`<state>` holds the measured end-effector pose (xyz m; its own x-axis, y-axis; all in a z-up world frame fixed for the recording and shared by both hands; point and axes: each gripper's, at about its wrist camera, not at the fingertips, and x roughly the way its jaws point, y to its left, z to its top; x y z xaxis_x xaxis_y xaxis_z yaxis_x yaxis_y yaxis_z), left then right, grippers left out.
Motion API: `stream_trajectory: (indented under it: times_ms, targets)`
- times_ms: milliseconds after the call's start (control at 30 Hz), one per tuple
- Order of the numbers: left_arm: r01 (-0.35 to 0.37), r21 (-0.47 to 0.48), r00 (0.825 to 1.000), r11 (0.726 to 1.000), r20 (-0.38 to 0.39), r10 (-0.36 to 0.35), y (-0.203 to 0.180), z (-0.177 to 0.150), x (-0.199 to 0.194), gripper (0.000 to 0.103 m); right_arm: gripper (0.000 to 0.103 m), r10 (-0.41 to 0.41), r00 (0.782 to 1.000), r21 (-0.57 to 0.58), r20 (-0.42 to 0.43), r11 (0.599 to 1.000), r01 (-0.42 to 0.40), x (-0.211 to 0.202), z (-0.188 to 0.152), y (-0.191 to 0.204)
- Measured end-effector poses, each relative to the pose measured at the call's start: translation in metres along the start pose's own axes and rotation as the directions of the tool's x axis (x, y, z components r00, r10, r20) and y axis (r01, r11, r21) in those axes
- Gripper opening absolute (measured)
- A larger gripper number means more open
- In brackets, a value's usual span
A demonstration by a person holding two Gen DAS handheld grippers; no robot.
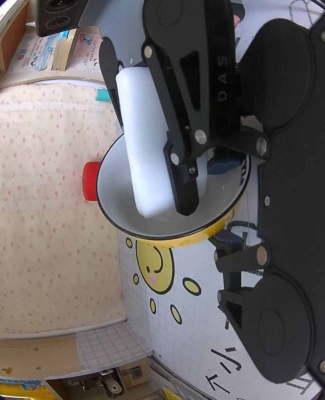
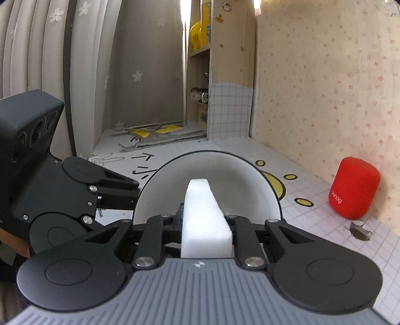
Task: Clean bowl
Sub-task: 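Hold the bowl with the left gripper while the right gripper sweeps the sponge along the rim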
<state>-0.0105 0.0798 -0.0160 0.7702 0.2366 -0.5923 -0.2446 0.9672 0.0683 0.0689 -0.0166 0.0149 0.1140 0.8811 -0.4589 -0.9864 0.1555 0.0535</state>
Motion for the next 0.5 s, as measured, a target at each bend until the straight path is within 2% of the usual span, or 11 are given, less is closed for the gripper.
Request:
stream_trajectory:
  times_ms: [133,200,367,500]
  targets:
    - [-0.002,-0.002,1.000,1.000,0.002,0.002,0.000,0.000,0.000,0.049,0.021,-0.017,0.995,0.015,0.097,1.000,0.015,-0.009,0.002,-0.001]
    - [-0.001,-0.008,1.000,1.000,0.000,0.001,0.000,0.000,0.000,0.049,0.021,0.002,0.995,0.008,0.102,1.000,-0.003,-0.008,0.003,0.001]
    - [-0.006,0.002,1.000,1.000,0.004,0.006,-0.001,0.000,0.000,0.049,0.022,0.051,0.998,-0.041,0.029,0.998,-0.050,0.000,0.001,0.009]
    - [-0.007,0.002,1.000,1.000,0.005,0.007,-0.001,-0.001,0.000,0.050,0.022,0.055,0.998,-0.011,-0.013,0.998,-0.055,0.002,0.002,0.003]
